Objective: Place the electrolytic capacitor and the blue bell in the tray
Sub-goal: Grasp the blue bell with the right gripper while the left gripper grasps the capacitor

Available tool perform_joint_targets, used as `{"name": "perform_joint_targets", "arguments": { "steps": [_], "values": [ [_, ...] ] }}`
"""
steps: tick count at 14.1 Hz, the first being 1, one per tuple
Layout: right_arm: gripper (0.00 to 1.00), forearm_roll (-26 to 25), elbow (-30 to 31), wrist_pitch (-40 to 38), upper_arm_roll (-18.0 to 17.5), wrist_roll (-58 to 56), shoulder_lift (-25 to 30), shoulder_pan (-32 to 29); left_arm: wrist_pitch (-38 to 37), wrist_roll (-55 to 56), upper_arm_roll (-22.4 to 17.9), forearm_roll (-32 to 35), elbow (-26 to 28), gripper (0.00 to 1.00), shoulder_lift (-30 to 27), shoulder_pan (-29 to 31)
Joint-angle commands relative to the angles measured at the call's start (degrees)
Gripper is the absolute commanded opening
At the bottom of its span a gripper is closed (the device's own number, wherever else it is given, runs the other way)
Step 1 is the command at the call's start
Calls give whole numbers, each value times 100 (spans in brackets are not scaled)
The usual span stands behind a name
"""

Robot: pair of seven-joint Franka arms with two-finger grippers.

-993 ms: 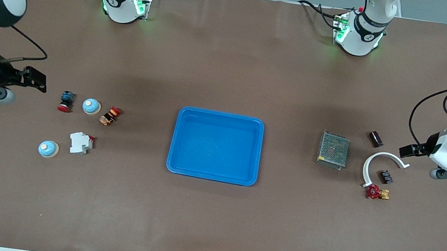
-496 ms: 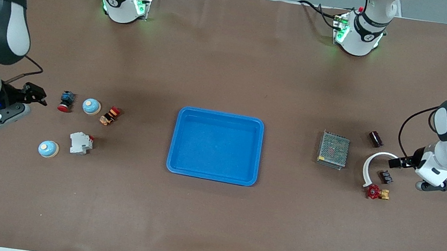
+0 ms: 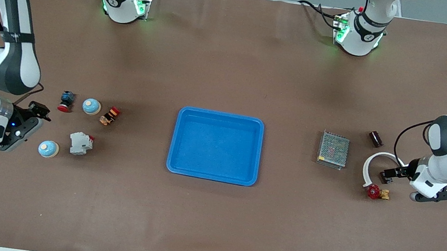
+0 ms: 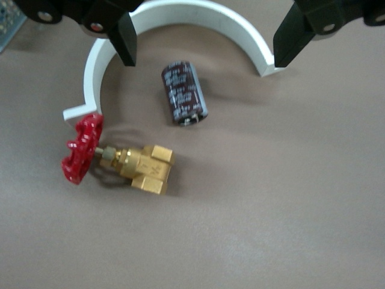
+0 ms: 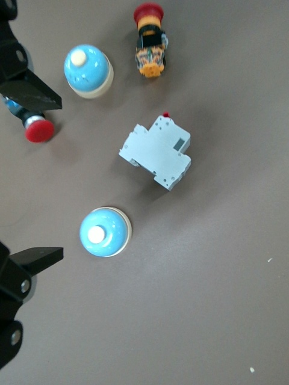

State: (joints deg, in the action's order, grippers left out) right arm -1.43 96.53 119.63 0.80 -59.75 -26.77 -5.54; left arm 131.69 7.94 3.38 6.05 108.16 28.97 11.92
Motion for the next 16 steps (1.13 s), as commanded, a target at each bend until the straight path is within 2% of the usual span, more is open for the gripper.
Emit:
{"name": "perform_joint_targets", "arguments": {
  "steps": [1,7,8,11,12,14,16],
  "values": [
    [100,-182,-134,278,-71,-342,-283,-114,199,84,31,-78,-199,100,275,12],
    [100,-182,-125,859,-71,-924,-829,-316,454,199,31,-78,-199,99,557,-32],
    [100,-174,-125,973,-71,-924,-925,-325,498,190,31,-78,-199,96,601,-32],
    [100,-156,-125,1237,-71,-924,-1110,-386,516,190,31,-78,-199,64,662,-49],
    [100,-139,-134,1272,-71,-924,-1163,-377,516,190,31,-78,-199,46,671,-49],
    [100,-138,-125,1439,-71,-924,-1259,-377,516,190,31,-78,-199,0,663,-49],
    [100,-138,-125,1571,-71,-924,-1356,-395,490,181,31,-78,-199,0,628,-75]
  ]
}}
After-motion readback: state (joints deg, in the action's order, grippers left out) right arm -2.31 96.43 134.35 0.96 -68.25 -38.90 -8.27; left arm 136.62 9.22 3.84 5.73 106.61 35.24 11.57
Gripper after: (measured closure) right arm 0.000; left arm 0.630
